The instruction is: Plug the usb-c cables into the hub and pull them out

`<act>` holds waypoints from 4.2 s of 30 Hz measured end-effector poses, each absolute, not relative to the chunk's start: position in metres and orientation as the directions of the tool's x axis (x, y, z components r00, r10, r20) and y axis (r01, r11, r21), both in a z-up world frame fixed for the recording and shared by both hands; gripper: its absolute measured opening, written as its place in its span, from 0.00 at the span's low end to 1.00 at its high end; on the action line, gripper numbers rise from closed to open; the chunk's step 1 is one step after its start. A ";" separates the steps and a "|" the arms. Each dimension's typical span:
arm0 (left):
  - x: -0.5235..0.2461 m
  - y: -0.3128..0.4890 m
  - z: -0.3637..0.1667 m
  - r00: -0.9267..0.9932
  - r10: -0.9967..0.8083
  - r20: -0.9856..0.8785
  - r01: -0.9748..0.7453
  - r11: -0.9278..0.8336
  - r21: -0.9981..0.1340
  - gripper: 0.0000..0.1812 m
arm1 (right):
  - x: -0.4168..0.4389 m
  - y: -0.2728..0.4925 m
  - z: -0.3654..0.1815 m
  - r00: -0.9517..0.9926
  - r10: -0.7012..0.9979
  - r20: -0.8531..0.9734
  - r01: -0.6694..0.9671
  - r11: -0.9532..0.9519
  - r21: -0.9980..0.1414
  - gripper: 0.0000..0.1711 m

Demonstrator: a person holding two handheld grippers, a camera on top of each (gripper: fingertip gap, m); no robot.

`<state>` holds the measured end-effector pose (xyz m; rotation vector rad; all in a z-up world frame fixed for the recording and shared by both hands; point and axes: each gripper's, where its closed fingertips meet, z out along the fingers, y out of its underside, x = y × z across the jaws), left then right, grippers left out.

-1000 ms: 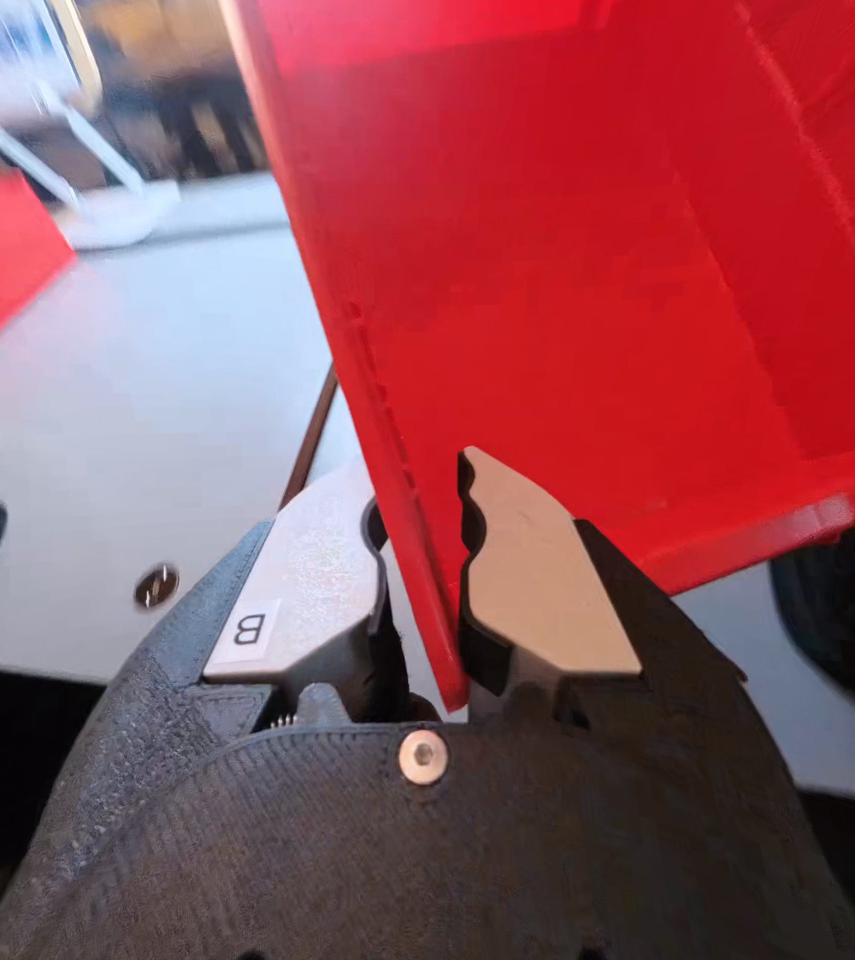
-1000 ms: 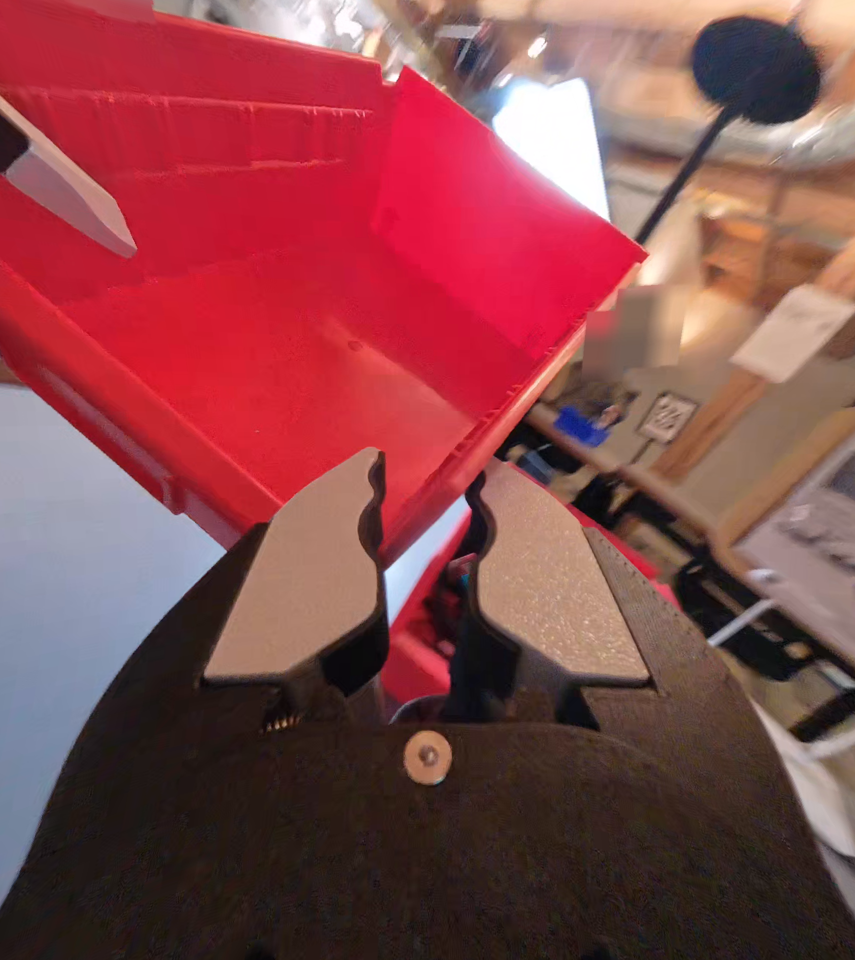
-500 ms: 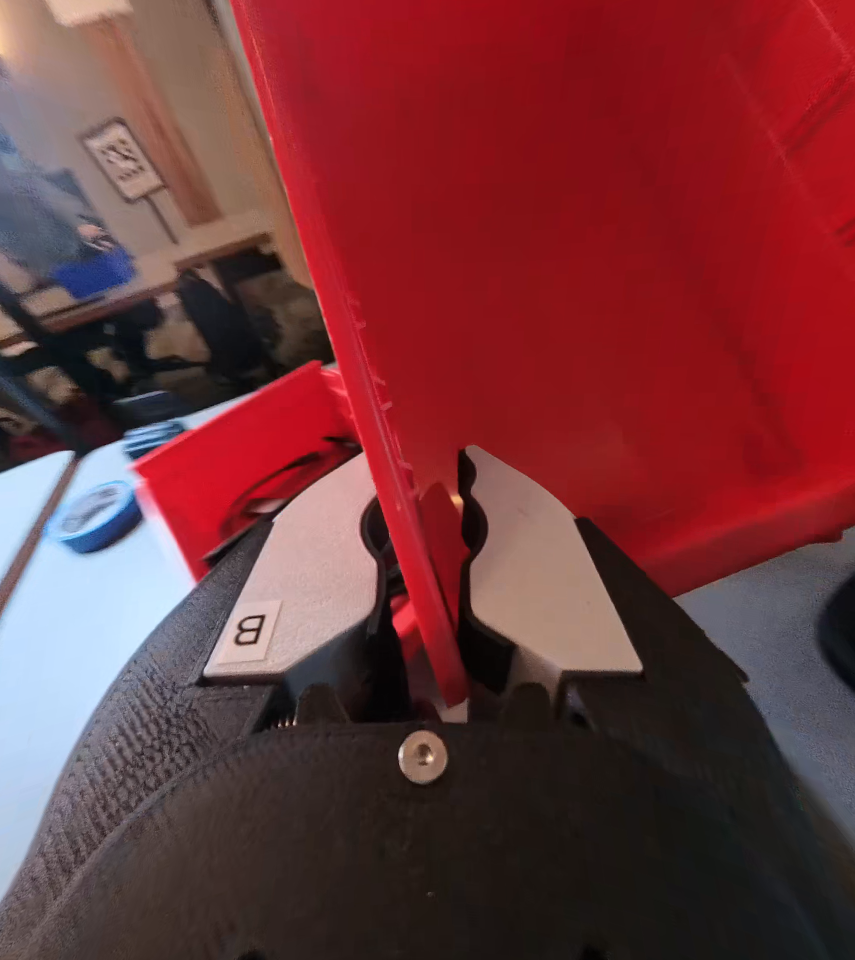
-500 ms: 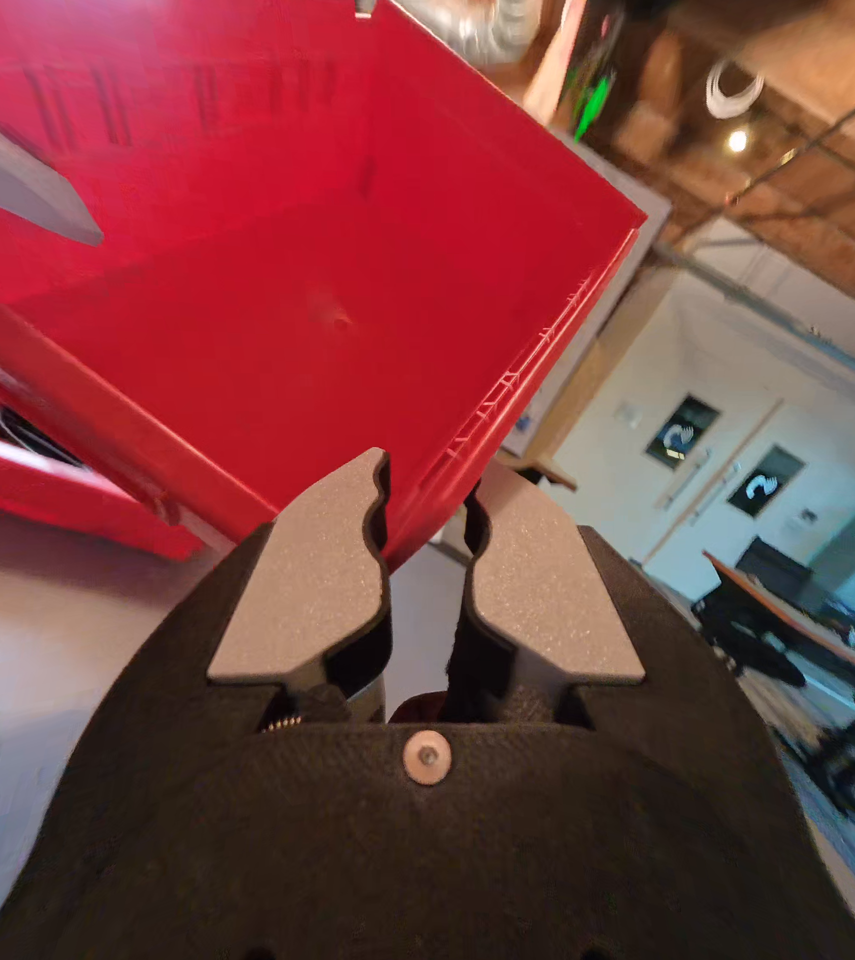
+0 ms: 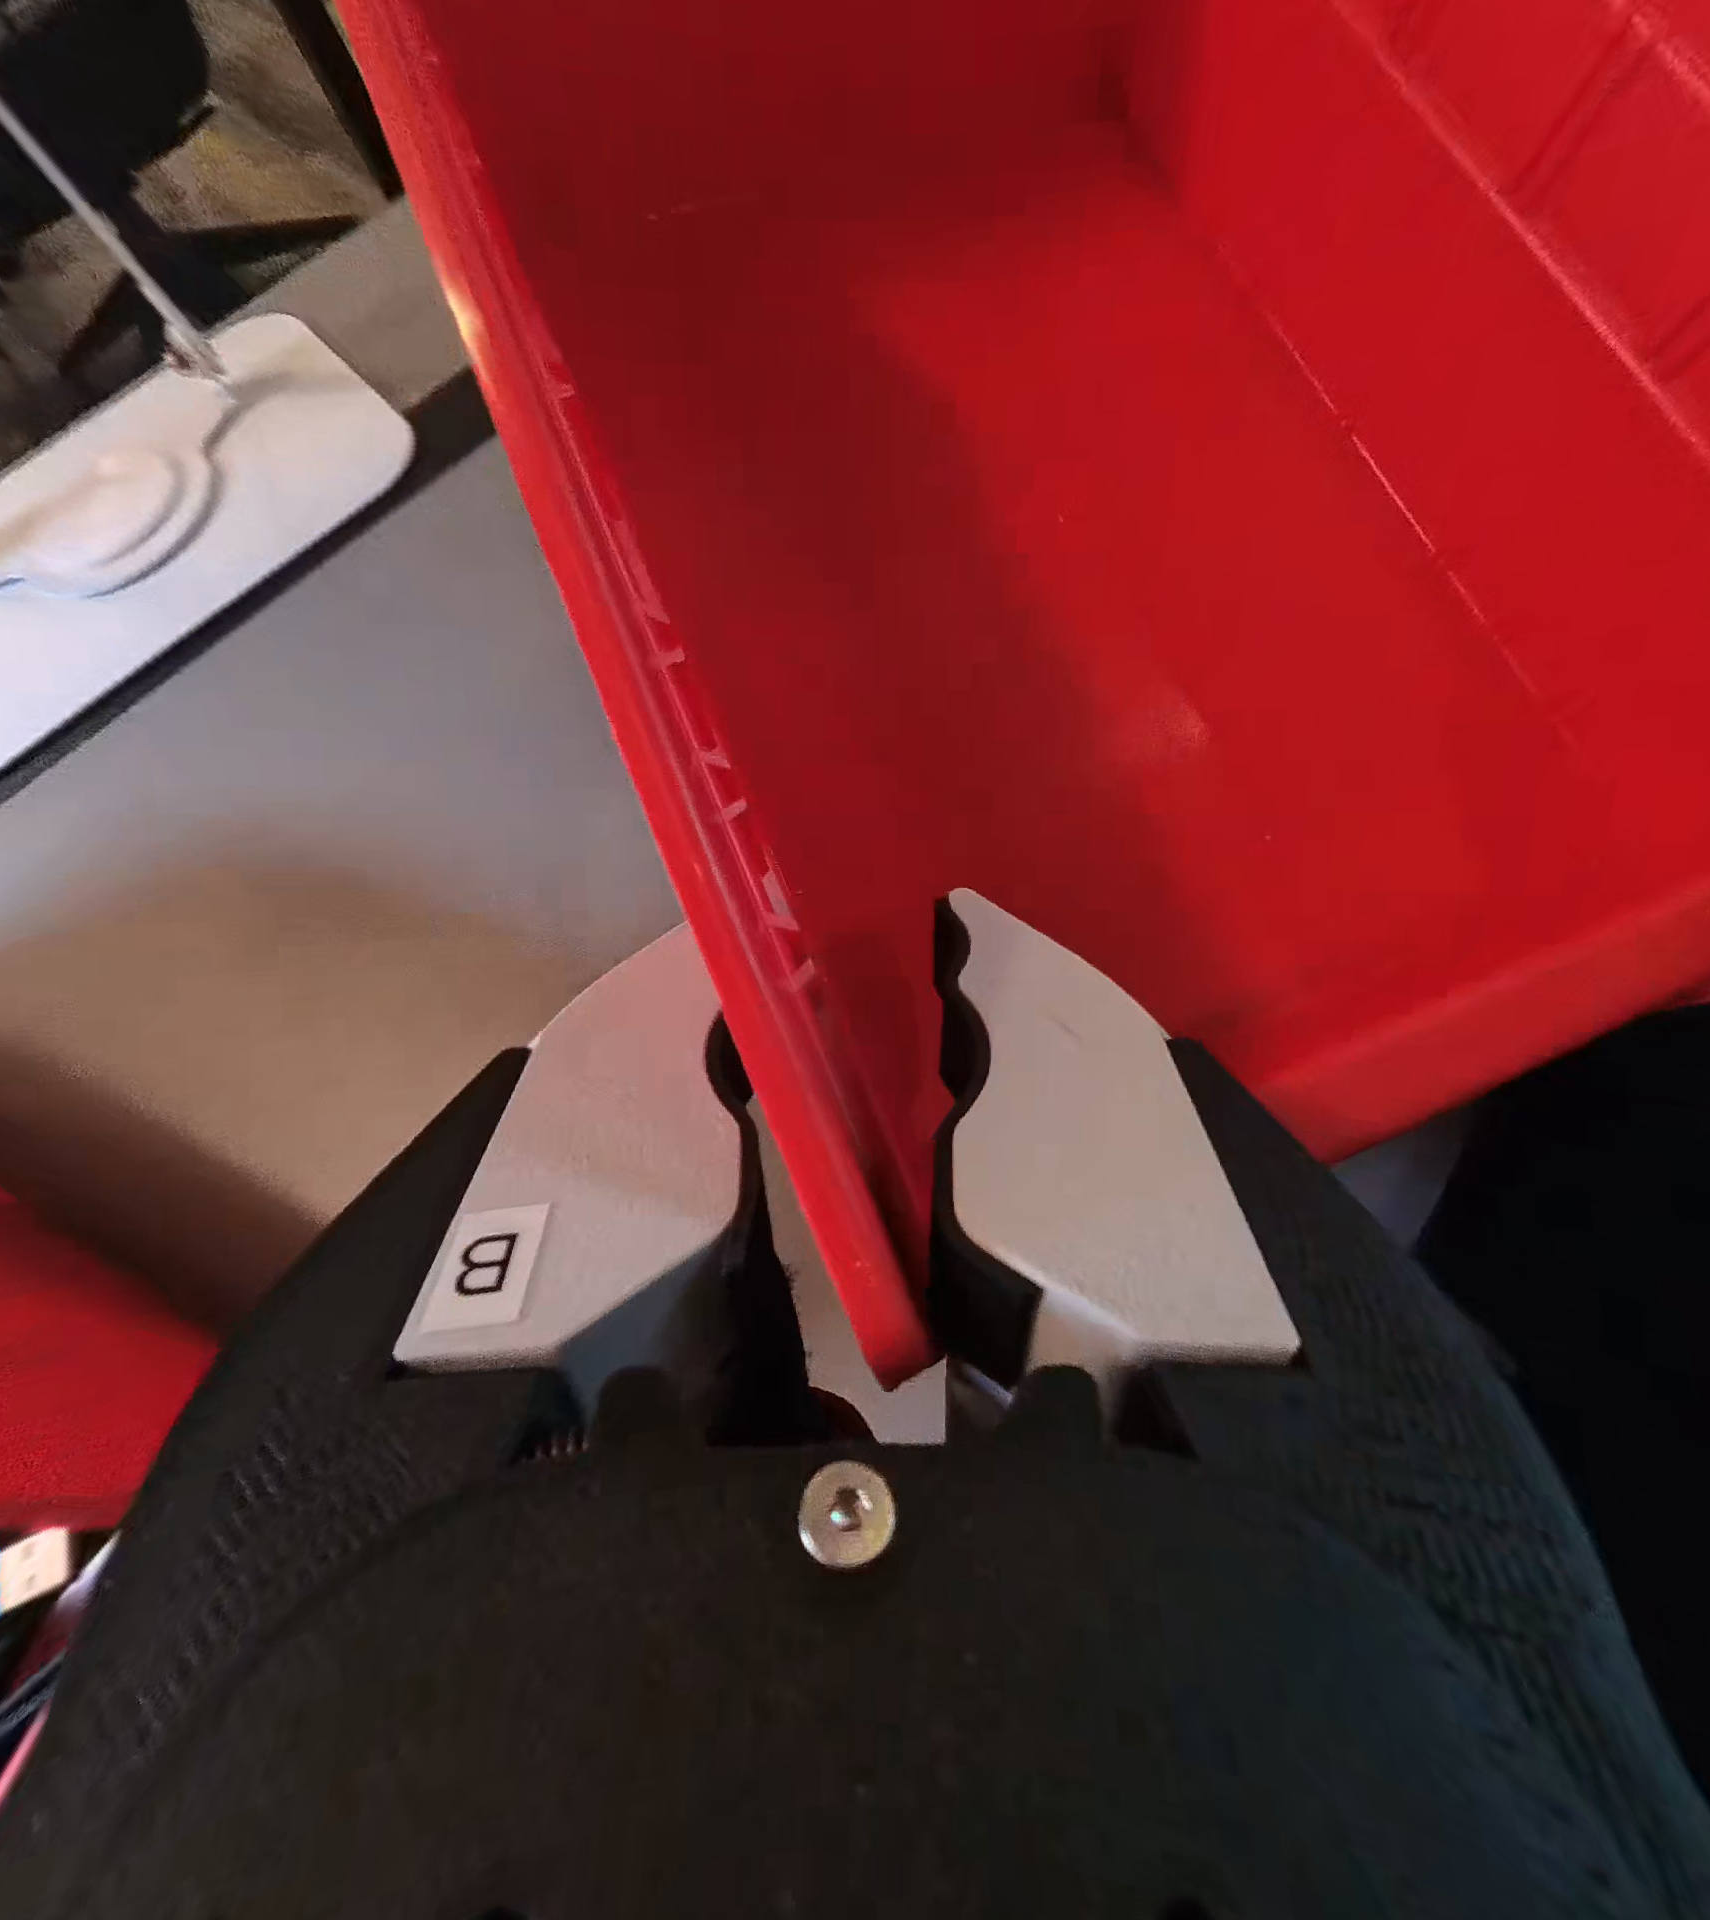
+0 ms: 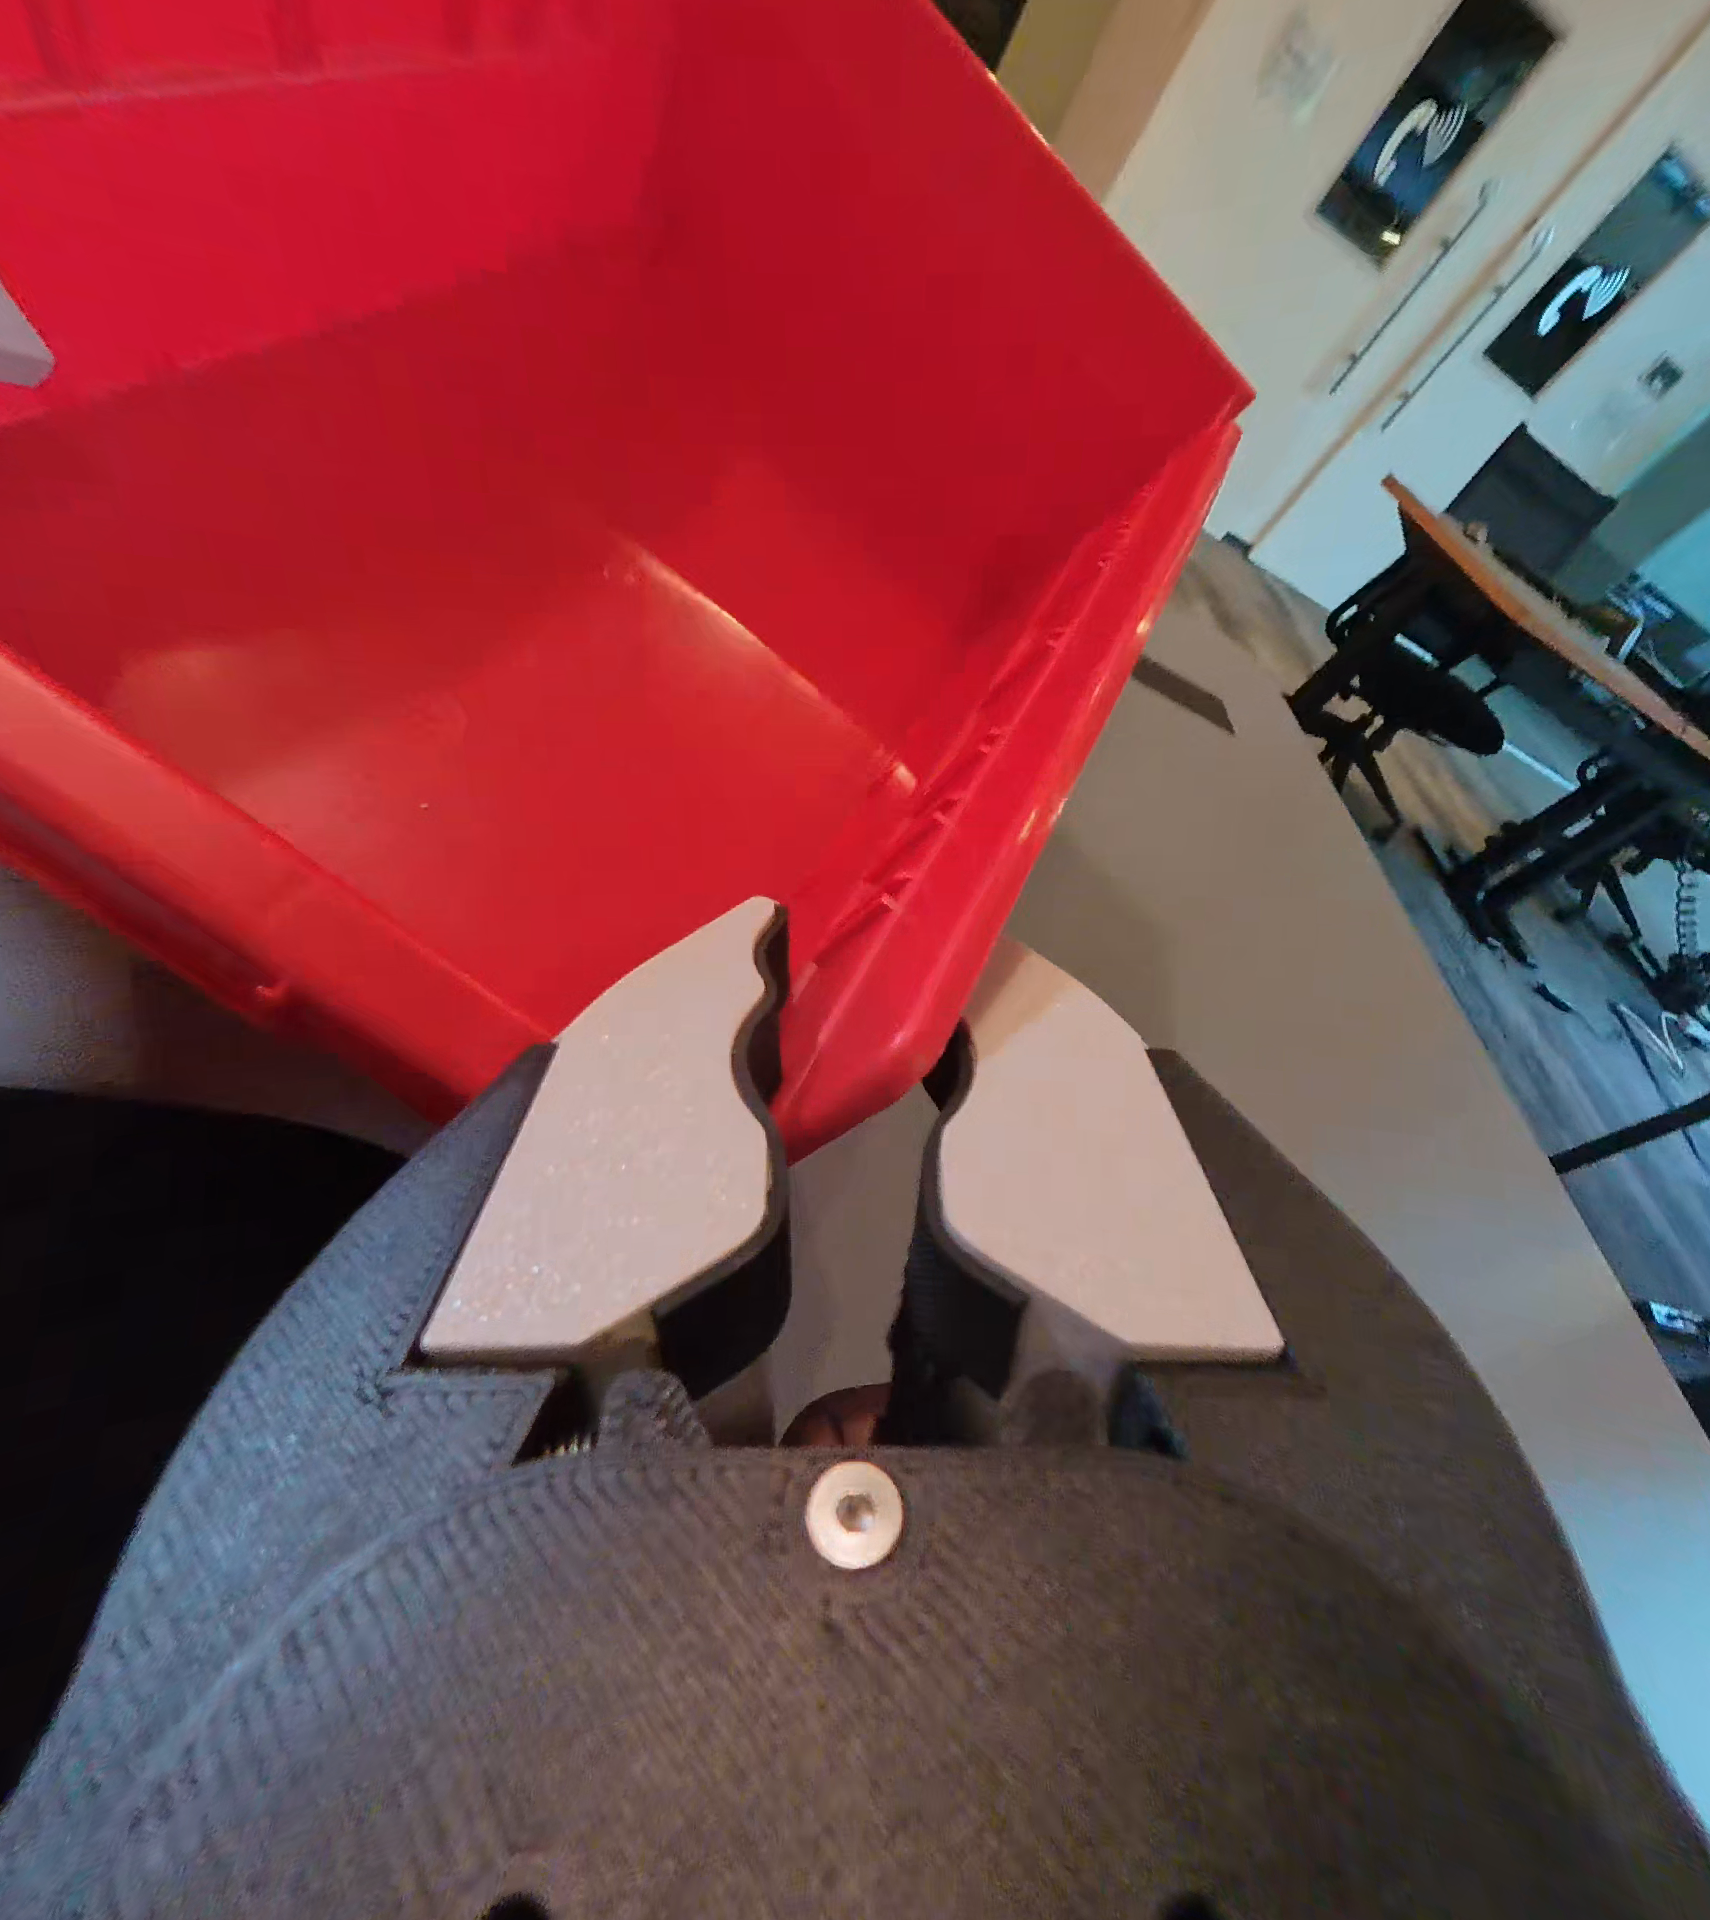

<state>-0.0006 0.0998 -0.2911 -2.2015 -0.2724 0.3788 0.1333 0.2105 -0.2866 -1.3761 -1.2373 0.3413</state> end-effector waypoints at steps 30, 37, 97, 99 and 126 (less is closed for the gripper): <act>-0.023 -0.012 -0.283 0.898 0.257 -0.357 -0.122 -0.635 -0.763 0.36 | 0.107 0.097 -0.285 -0.237 0.853 0.465 0.423 0.521 -0.741 0.43; -0.063 -0.070 -0.316 0.859 0.223 -0.460 -0.161 -0.735 -0.658 0.31 | 0.080 0.096 -0.321 -0.354 0.705 0.614 0.521 0.694 -0.497 0.25; -0.061 -0.345 -0.207 0.831 0.555 -0.025 0.180 -0.312 -0.933 0.47 | 0.283 0.167 -0.097 -0.063 0.997 0.051 -0.691 -0.007 -0.723 0.85; -0.081 -0.343 -0.201 0.798 0.602 -0.005 0.241 -0.327 -0.914 0.47 | 0.263 0.143 -0.097 -0.176 0.983 0.048 -0.692 -0.089 -0.717 0.85; -0.244 -0.337 -0.340 0.651 0.757 0.053 0.758 -0.646 -0.089 0.20 | 0.116 0.004 -0.190 -0.496 0.868 -0.009 -0.398 -0.236 -0.887 0.81</act>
